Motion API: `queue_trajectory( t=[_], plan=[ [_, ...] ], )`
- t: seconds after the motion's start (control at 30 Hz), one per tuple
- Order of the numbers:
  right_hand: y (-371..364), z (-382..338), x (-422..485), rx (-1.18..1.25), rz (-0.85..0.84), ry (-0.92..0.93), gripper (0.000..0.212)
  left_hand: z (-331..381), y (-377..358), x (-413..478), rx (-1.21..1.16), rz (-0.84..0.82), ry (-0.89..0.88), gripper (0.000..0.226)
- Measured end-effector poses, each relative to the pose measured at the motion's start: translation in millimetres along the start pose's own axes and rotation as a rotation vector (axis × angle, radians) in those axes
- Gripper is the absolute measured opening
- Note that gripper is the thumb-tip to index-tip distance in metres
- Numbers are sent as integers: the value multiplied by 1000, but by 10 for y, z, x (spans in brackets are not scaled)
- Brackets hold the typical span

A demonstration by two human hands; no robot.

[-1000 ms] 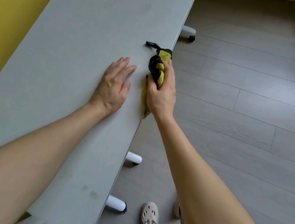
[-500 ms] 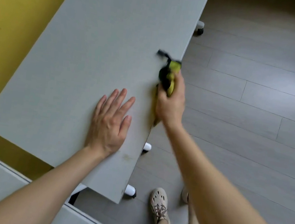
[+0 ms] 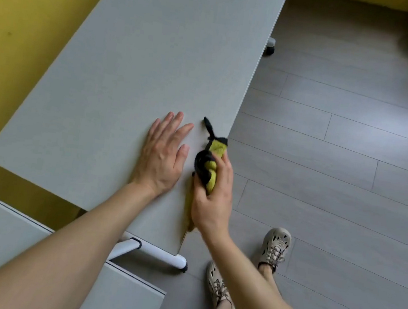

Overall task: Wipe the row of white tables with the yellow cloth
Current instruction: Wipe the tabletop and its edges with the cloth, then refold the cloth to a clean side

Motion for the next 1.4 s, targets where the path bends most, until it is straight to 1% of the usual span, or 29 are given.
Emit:
queue_trajectory(
  t=[0.1,0.17,0.23,0.3,0.33,0.4,0.47,0.57,0.63,0.7,0.77,0.83,0.9,0.97,1.03,1.1,1.17,1.2,1.23,1.27,1.33,1.4],
  plan=[
    [81,-119,859,-73,61,-32,53,-21,78,-136,-113,-178,45,66],
    [77,-133,997,-104,59,-52,55,22,208,-348,-110,-331,54,78],
    [35,-123,699,-112,79,-39,60,12,361,-612,3,-481,78,85],
    [-34,1,8,-100,75,-7,65,-47,492,-872,79,-587,179,91],
    [-64,95,-403,-89,43,0,67,-63,528,-975,87,-609,234,94],
    [-86,229,-1131,-79,-70,6,72,-66,538,-1085,105,-621,276,99],
    [-44,293,-1325,-81,-153,-3,72,-82,511,-1095,125,-652,273,101],
    [32,250,-637,-83,-156,-49,65,-111,482,-1074,110,-734,271,105],
    [65,129,40,-130,-102,-64,61,-141,479,-1070,109,-752,272,106],
    [81,25,507,-195,-60,-84,61,-138,486,-1073,108,-748,273,107],
    [35,4,539,-207,-35,-111,63,-126,486,-1071,99,-727,272,107],
    [-24,44,131,-191,-18,-107,68,-127,481,-1072,92,-706,272,106],
    [-61,158,-535,-198,-95,-89,68,-137,474,-1070,96,-702,276,107],
    [17,244,-1138,-262,-277,-65,67,-138,457,-1066,105,-704,277,107],
    [242,254,-1378,-354,-416,-55,62,-121,450,-1044,113,-705,288,108],
    [523,107,-1300,-382,-461,-129,51,-51,463,-1050,87,-736,331,106],
    [835,-178,-1105,-396,-416,-196,45,133,490,-1089,-34,-771,369,96],
    [972,-342,-1003,-401,-402,-204,47,289,549,-1117,-164,-753,379,85],
    [1090,-539,-934,-406,-399,-203,50,452,615,-1156,-335,-696,398,75],
    [1191,-742,-889,-402,-403,-202,52,624,704,-1196,-538,-604,432,70],
    [1315,-1096,-818,-363,-445,-214,44,929,874,-1270,-949,-391,566,75],
    [1356,-1384,-728,-253,-508,-259,29,1137,987,-1309,-1317,-243,784,86]
  ],
)
Point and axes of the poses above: each hand's wrist, its own x-axis towards the middle knuckle, its own y-axis out of the back of the hand, z = x × y, the point moved 5 cm from there along x, towards the middle knuckle, and after that the axes turned 6 degrees about -y, right-handed, at the moved point
